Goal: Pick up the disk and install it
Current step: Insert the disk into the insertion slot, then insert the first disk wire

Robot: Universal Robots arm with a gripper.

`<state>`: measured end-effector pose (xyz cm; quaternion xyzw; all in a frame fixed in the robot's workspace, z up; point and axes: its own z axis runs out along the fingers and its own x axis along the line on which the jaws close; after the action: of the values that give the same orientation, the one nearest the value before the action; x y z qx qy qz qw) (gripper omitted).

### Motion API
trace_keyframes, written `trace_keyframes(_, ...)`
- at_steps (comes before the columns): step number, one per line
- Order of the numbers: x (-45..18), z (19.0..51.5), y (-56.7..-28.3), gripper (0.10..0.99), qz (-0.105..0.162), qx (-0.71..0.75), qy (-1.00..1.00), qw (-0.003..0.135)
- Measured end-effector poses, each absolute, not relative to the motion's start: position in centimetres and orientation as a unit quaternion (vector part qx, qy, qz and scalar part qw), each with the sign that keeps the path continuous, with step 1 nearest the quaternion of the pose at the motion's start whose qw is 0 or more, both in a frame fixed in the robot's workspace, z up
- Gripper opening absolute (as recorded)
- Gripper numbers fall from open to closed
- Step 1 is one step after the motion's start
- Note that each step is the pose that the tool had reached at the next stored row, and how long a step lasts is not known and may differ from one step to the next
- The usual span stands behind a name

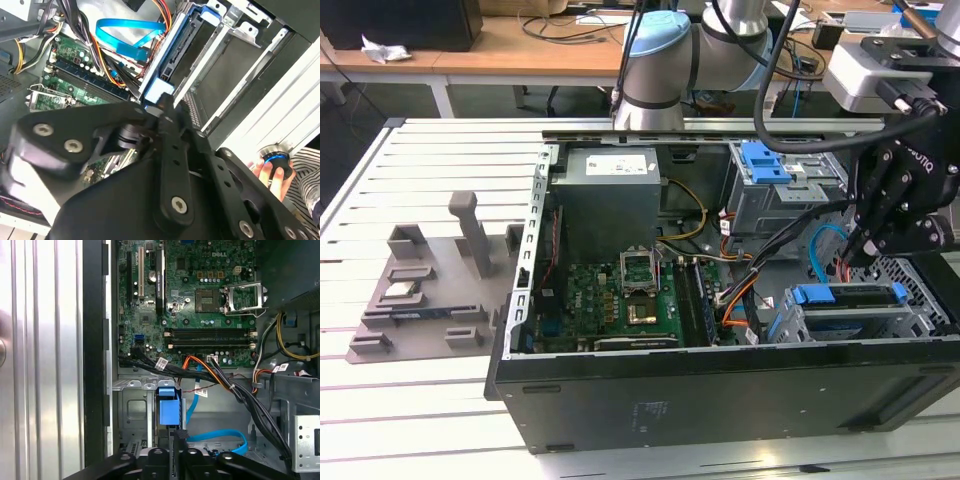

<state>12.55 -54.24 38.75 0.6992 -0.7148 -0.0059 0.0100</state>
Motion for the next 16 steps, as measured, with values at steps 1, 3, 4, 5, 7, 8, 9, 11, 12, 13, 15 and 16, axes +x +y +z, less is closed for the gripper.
trace_keyframes(1,12.6,38.7,-54.2,0.114,-0.006,0.699,-0.715,0.01)
trace_keyframes(3,12.5,38.7,-54.2,0.106,-0.006,0.699,-0.715,0.01)
trace_keyframes(4,12.6,38.7,-54.2,0.106,-0.006,0.699,-0.715,0.01)
trace_keyframes(5,12.6,38.7,-54.2,0.106,-0.006,0.699,-0.715,0.01)
trace_keyframes(7,12.6,38.7,-54.2,0.106,-0.006,0.699,-0.715,0.01)
trace_keyframes(8,12.6,38.7,-54.2,0.106,-0.006,0.699,-0.715,0.01)
trace_keyframes(9,12.8,38.7,-54.2,0.106,-0.006,0.699,-0.715,0.01)
trace_keyframes(11,14.7,38.5,-53.9,0.106,-0.004,0.699,-0.715,0.012)
trace_keyframes(12,15.4,38.4,-53.5,0.106,-0.002,0.699,-0.715,0.014)
trace_keyframes(13,15.8,38.3,-53.1,0.106,0.0,0.699,-0.715,0.016)
trace_keyframes(15,16.5,38.0,-51.9,0.106,0.001,0.699,-0.715,0.017)
trace_keyframes(16,16.6,37.9,-51.3,0.106,0.001,0.699,-0.715,0.017)
